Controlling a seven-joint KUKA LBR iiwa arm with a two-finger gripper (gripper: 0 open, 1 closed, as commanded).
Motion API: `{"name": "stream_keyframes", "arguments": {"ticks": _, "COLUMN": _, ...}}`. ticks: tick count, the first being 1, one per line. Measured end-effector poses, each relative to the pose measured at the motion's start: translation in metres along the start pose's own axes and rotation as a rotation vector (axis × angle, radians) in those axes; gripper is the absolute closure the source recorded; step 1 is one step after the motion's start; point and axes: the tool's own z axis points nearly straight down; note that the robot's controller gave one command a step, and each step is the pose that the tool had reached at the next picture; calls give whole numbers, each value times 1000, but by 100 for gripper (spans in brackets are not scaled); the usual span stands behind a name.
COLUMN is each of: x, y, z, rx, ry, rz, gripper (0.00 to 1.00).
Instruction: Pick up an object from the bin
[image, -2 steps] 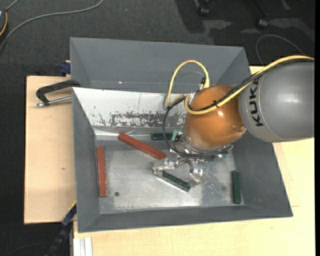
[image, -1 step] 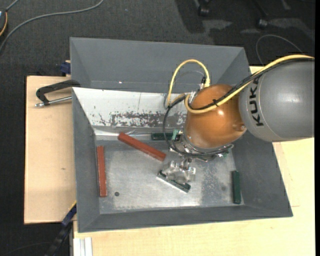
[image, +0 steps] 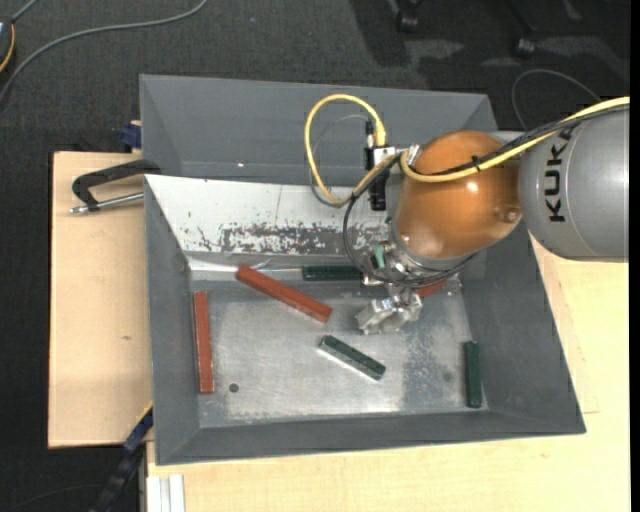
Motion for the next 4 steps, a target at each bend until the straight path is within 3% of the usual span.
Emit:
{"name": "stream_keyframes", "arguments": {"ticks": 1, "x": -2, "y": 1, "z": 1, "rx": -6, "ry": -1, "rz": -1, "gripper": 0}}
{"name": "stream_keyframes", "arguments": {"ticks": 2, "x": -33, "y": 60, "z": 28, "rx": -12, "ry": -3, "rz": -330, "gripper": 0}}
{"name": "stream_keyframes", "arguments": {"ticks": 3, "x": -32, "y": 59, "z": 28, "rx": -10, "ry": -2, "rz": -327, "gripper": 100}}
{"name": "stream_keyframes", "arguments": {"ticks": 4, "x": -5, "y": 43, "z": -125, "rx": 5, "ry": 1, "rz": -306, "gripper": 100}}
